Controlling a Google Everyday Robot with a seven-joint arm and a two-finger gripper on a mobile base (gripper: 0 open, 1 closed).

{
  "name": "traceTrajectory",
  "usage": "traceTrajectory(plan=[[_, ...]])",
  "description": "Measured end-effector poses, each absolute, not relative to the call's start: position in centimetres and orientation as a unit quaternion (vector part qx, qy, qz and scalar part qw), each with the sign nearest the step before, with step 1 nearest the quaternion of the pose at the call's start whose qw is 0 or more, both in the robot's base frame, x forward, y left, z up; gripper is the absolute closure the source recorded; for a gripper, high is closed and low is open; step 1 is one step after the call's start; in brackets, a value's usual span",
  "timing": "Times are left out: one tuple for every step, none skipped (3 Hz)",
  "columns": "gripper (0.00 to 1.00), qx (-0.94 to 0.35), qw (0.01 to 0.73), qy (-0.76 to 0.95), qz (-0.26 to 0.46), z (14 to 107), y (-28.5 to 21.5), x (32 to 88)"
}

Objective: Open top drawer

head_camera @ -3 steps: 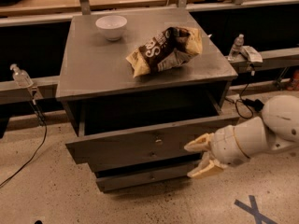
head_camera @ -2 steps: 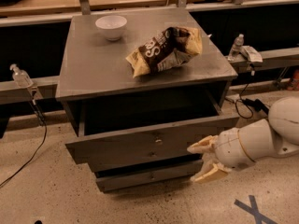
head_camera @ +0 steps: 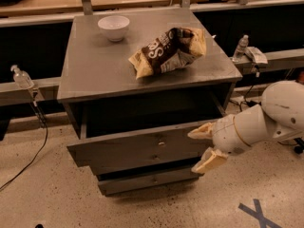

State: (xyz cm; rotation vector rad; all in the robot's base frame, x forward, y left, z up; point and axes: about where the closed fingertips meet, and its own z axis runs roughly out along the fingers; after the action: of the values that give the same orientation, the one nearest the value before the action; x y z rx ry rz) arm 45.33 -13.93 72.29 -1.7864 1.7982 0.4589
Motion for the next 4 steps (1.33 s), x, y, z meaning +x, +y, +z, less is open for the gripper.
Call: traceTrajectory(plan=[[0.09, -0.682, 0.273, 0.659, 0.163, 72.0, -12.3, 49.4], [0.0, -0.69, 0.271, 0.651, 0.162, 71.8, -11.2, 51.5], [0.1, -0.704, 0.245, 0.647, 0.16, 69.8, -9.8, 52.8], [0.25, -0.717, 0.217, 0.643, 0.159, 67.6, -9.0, 53.3]])
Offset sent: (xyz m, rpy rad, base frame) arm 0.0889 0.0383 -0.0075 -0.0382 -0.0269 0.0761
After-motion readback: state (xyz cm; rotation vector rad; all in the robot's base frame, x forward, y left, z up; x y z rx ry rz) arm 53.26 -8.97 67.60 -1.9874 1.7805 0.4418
